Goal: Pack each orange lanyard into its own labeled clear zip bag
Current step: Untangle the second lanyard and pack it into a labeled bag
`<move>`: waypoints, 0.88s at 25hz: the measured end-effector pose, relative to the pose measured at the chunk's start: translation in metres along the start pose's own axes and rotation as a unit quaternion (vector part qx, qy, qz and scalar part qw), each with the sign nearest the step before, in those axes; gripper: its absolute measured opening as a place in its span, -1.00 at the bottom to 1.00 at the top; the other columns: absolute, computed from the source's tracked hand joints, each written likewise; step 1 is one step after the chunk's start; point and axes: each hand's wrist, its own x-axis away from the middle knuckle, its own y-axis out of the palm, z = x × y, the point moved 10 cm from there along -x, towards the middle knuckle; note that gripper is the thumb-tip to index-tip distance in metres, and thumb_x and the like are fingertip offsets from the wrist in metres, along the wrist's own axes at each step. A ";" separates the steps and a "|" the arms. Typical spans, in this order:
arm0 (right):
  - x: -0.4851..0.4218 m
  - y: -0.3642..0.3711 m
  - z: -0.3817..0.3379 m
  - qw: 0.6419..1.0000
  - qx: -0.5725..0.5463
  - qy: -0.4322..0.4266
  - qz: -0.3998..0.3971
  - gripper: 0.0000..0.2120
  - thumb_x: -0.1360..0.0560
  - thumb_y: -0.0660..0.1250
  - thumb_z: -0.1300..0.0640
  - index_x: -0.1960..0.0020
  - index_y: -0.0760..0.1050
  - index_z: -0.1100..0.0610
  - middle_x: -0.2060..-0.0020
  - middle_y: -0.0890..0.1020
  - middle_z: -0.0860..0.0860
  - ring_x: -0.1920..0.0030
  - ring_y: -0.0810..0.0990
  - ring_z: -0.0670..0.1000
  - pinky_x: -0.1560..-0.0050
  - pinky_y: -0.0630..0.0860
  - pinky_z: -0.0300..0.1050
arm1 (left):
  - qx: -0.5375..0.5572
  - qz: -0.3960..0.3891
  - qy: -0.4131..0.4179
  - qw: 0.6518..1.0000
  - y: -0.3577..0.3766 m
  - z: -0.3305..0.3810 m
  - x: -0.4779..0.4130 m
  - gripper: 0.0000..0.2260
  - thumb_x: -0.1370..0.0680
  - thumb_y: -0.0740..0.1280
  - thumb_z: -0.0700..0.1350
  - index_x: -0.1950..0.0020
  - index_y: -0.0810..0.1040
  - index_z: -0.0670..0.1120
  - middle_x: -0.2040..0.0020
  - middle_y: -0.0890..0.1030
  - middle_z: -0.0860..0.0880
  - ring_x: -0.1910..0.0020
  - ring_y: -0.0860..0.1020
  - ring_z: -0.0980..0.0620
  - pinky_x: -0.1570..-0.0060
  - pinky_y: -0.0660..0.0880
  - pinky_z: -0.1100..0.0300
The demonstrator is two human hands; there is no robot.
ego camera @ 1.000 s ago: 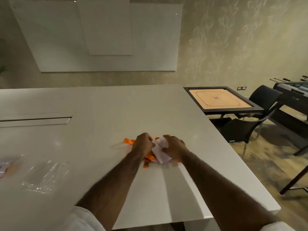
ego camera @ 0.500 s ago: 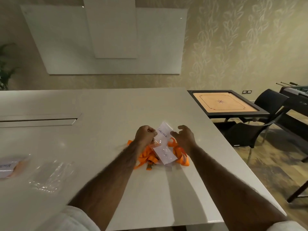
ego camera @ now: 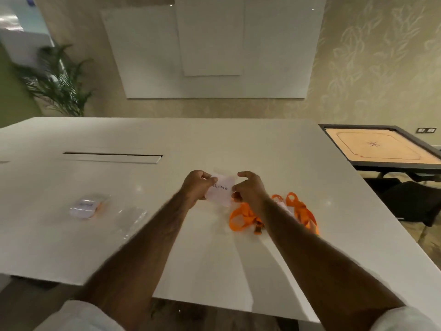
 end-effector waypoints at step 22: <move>0.046 0.068 0.049 0.946 0.318 0.033 -0.060 -0.83 -0.50 0.35 0.39 -0.04 0.55 0.20 0.28 0.59 0.16 0.42 0.59 0.06 0.41 0.55 -0.11 | -0.201 -0.228 -0.120 0.945 -0.031 -0.118 0.015 -0.53 -0.53 0.42 -0.35 -0.38 0.35 -0.36 -0.13 0.60 -0.40 0.21 0.62 -0.23 0.06 0.63 -0.16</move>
